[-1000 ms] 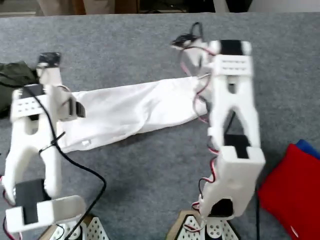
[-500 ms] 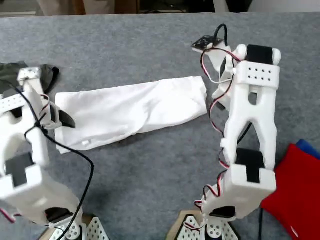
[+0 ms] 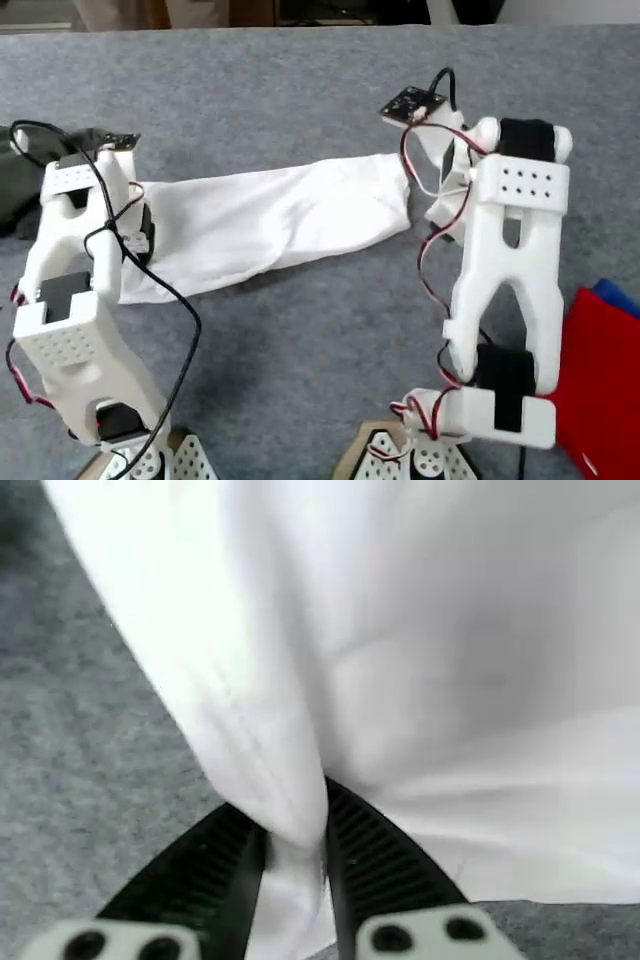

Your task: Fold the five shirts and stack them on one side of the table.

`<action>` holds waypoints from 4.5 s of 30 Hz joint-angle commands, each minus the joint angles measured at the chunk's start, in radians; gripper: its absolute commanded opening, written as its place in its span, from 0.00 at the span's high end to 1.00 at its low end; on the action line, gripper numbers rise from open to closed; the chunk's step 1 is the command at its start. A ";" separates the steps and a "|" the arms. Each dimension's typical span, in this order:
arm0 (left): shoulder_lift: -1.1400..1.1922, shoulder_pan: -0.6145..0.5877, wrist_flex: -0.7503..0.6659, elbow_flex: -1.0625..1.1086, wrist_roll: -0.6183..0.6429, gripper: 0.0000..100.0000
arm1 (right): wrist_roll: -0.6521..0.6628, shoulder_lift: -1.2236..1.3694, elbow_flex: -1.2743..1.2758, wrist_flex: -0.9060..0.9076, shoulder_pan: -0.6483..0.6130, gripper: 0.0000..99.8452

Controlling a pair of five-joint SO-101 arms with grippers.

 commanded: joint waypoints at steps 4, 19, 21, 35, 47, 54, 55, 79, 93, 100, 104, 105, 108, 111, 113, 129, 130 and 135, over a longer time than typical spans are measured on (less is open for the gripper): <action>-0.061 -0.031 0.018 -0.026 0.064 0.98 | 0.002 -0.077 0.177 -0.186 0.008 1.00; -0.334 0.459 0.324 -0.368 0.241 0.98 | -0.292 -0.074 0.834 -1.178 0.188 1.00; -0.309 0.529 0.359 -0.431 0.255 0.98 | -0.361 -0.074 0.880 -1.280 0.166 1.00; 0.145 0.861 0.377 -1.011 0.382 0.98 | -0.400 -0.074 0.900 -1.353 0.183 1.00; 0.582 0.947 0.377 -1.616 0.433 0.98 | -0.400 -0.074 0.898 -1.353 0.194 1.00; 0.670 0.941 0.381 -1.752 0.433 0.98 | -0.400 -0.074 0.898 -1.353 0.194 1.00; 0.671 0.939 0.379 -1.754 0.431 0.98 | -0.400 -0.074 0.898 -1.353 0.194 1.00; 0.602 0.537 0.451 -1.666 0.511 0.98 | -0.373 -0.222 0.372 -0.585 -0.111 1.00; 0.854 0.528 0.351 -1.703 0.511 0.98 | -0.371 0.189 0.360 -0.766 -0.188 1.00; 0.915 0.482 0.311 -1.711 0.545 0.98 | -0.341 0.398 0.268 -0.775 -0.067 1.00; 0.915 0.474 0.285 -1.712 0.568 0.98 | -0.341 0.395 0.220 -0.760 -0.062 1.00; 0.915 0.476 0.282 -1.714 0.568 0.98 | -0.341 0.392 0.205 -0.747 -0.062 1.00; 0.915 0.479 0.293 -1.757 0.568 0.98 | -0.341 0.354 0.143 -0.652 -0.079 1.00; 0.886 0.480 0.301 -1.760 0.568 0.98 | -0.341 0.269 0.070 -0.546 -0.113 1.00; 0.828 0.477 0.321 -1.758 0.568 0.98 | -0.341 0.213 0.010 -0.502 -0.125 1.00; 0.679 0.508 0.436 -1.757 0.559 0.98 | -0.305 0.877 -0.769 -0.595 -0.268 1.00; 0.704 0.509 0.413 -1.757 0.559 0.98 | -0.307 0.932 -0.829 -0.591 -0.268 1.00; 0.880 0.511 0.278 -1.757 0.560 0.98 | -0.307 1.173 -1.112 -0.506 -0.220 1.00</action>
